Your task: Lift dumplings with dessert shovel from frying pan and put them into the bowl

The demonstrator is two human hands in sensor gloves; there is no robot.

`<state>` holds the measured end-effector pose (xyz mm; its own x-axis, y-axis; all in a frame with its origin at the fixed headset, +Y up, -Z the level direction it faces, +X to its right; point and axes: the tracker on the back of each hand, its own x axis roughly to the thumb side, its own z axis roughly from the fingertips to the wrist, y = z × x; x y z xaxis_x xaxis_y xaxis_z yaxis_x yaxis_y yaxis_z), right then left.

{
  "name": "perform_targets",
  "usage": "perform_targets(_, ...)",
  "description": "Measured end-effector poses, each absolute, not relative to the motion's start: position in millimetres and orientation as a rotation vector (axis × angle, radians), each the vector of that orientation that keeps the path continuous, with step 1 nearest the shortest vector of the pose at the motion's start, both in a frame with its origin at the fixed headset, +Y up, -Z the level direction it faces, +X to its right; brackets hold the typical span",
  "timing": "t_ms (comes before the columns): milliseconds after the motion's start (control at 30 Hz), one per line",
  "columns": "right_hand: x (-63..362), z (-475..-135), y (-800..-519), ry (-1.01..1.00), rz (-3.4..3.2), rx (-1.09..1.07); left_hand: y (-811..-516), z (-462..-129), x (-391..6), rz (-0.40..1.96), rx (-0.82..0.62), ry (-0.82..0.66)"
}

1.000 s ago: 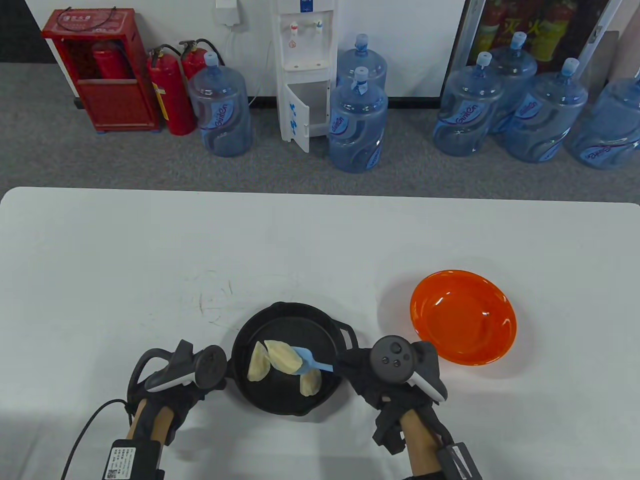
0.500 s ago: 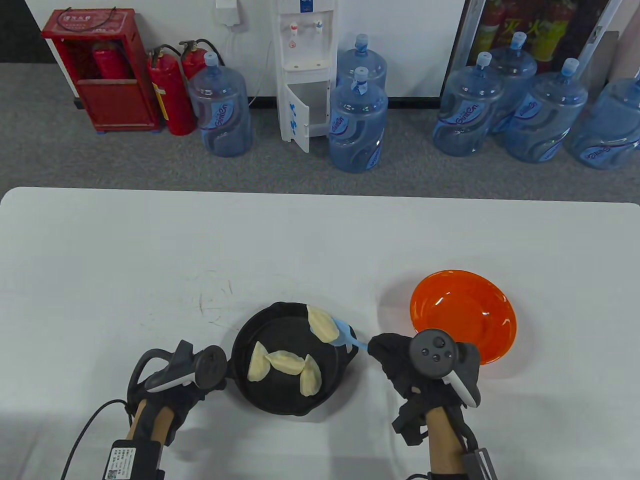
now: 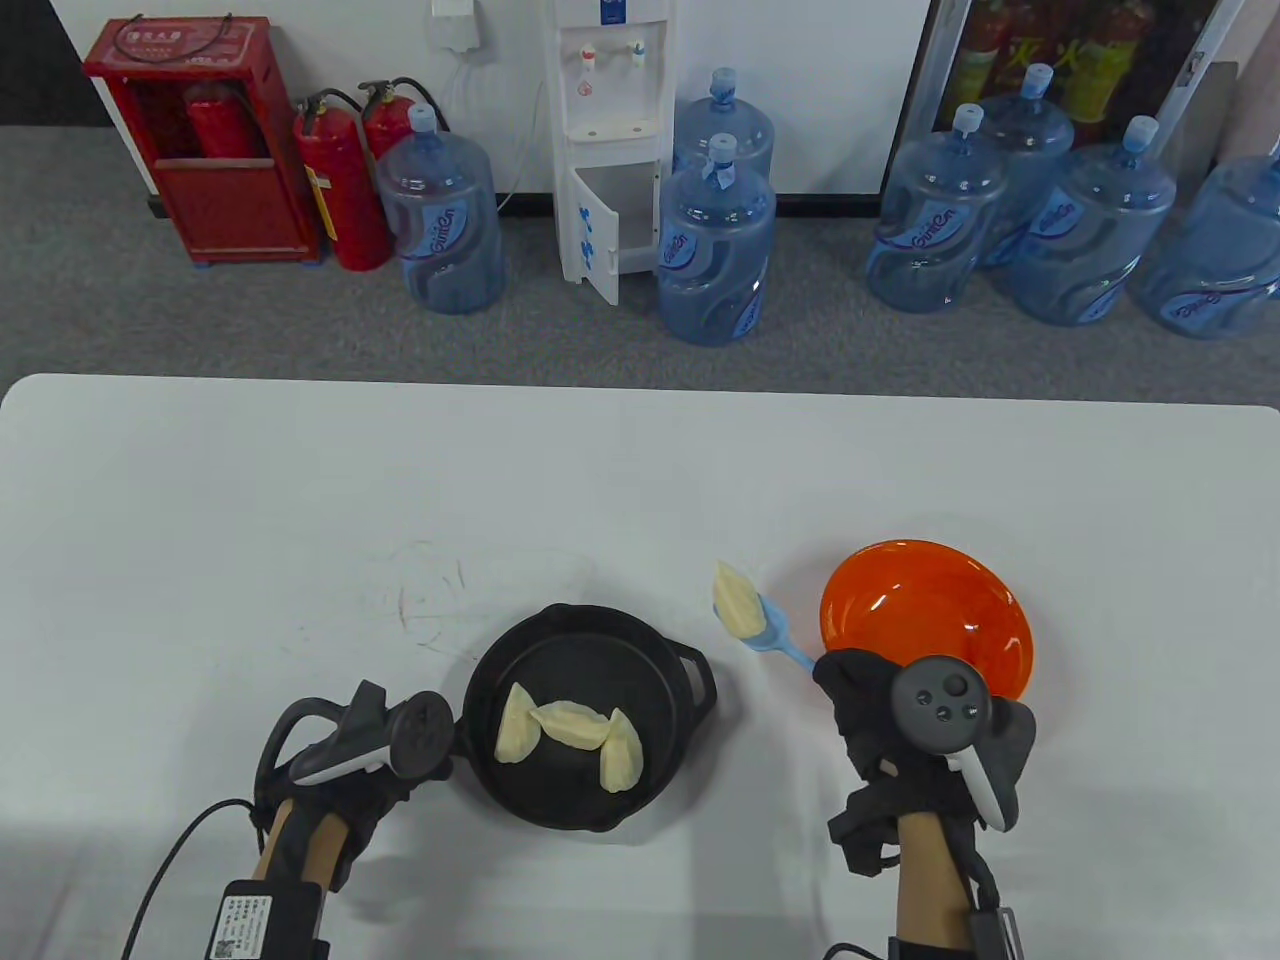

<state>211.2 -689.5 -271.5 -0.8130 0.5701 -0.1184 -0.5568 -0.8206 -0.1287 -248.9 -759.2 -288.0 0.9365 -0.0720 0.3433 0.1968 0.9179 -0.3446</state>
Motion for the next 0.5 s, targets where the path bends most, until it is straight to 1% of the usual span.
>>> perform_targets(300,230.8,-269.5,-690.3,-0.123,2.499,-0.284,-759.0,-287.4,-248.8,-0.141,-0.385,-0.333)
perform_targets(500,244.9,-267.2,-692.7,-0.138,2.480,-0.386,-759.0,-287.4,-248.7,-0.141,-0.384,-0.334)
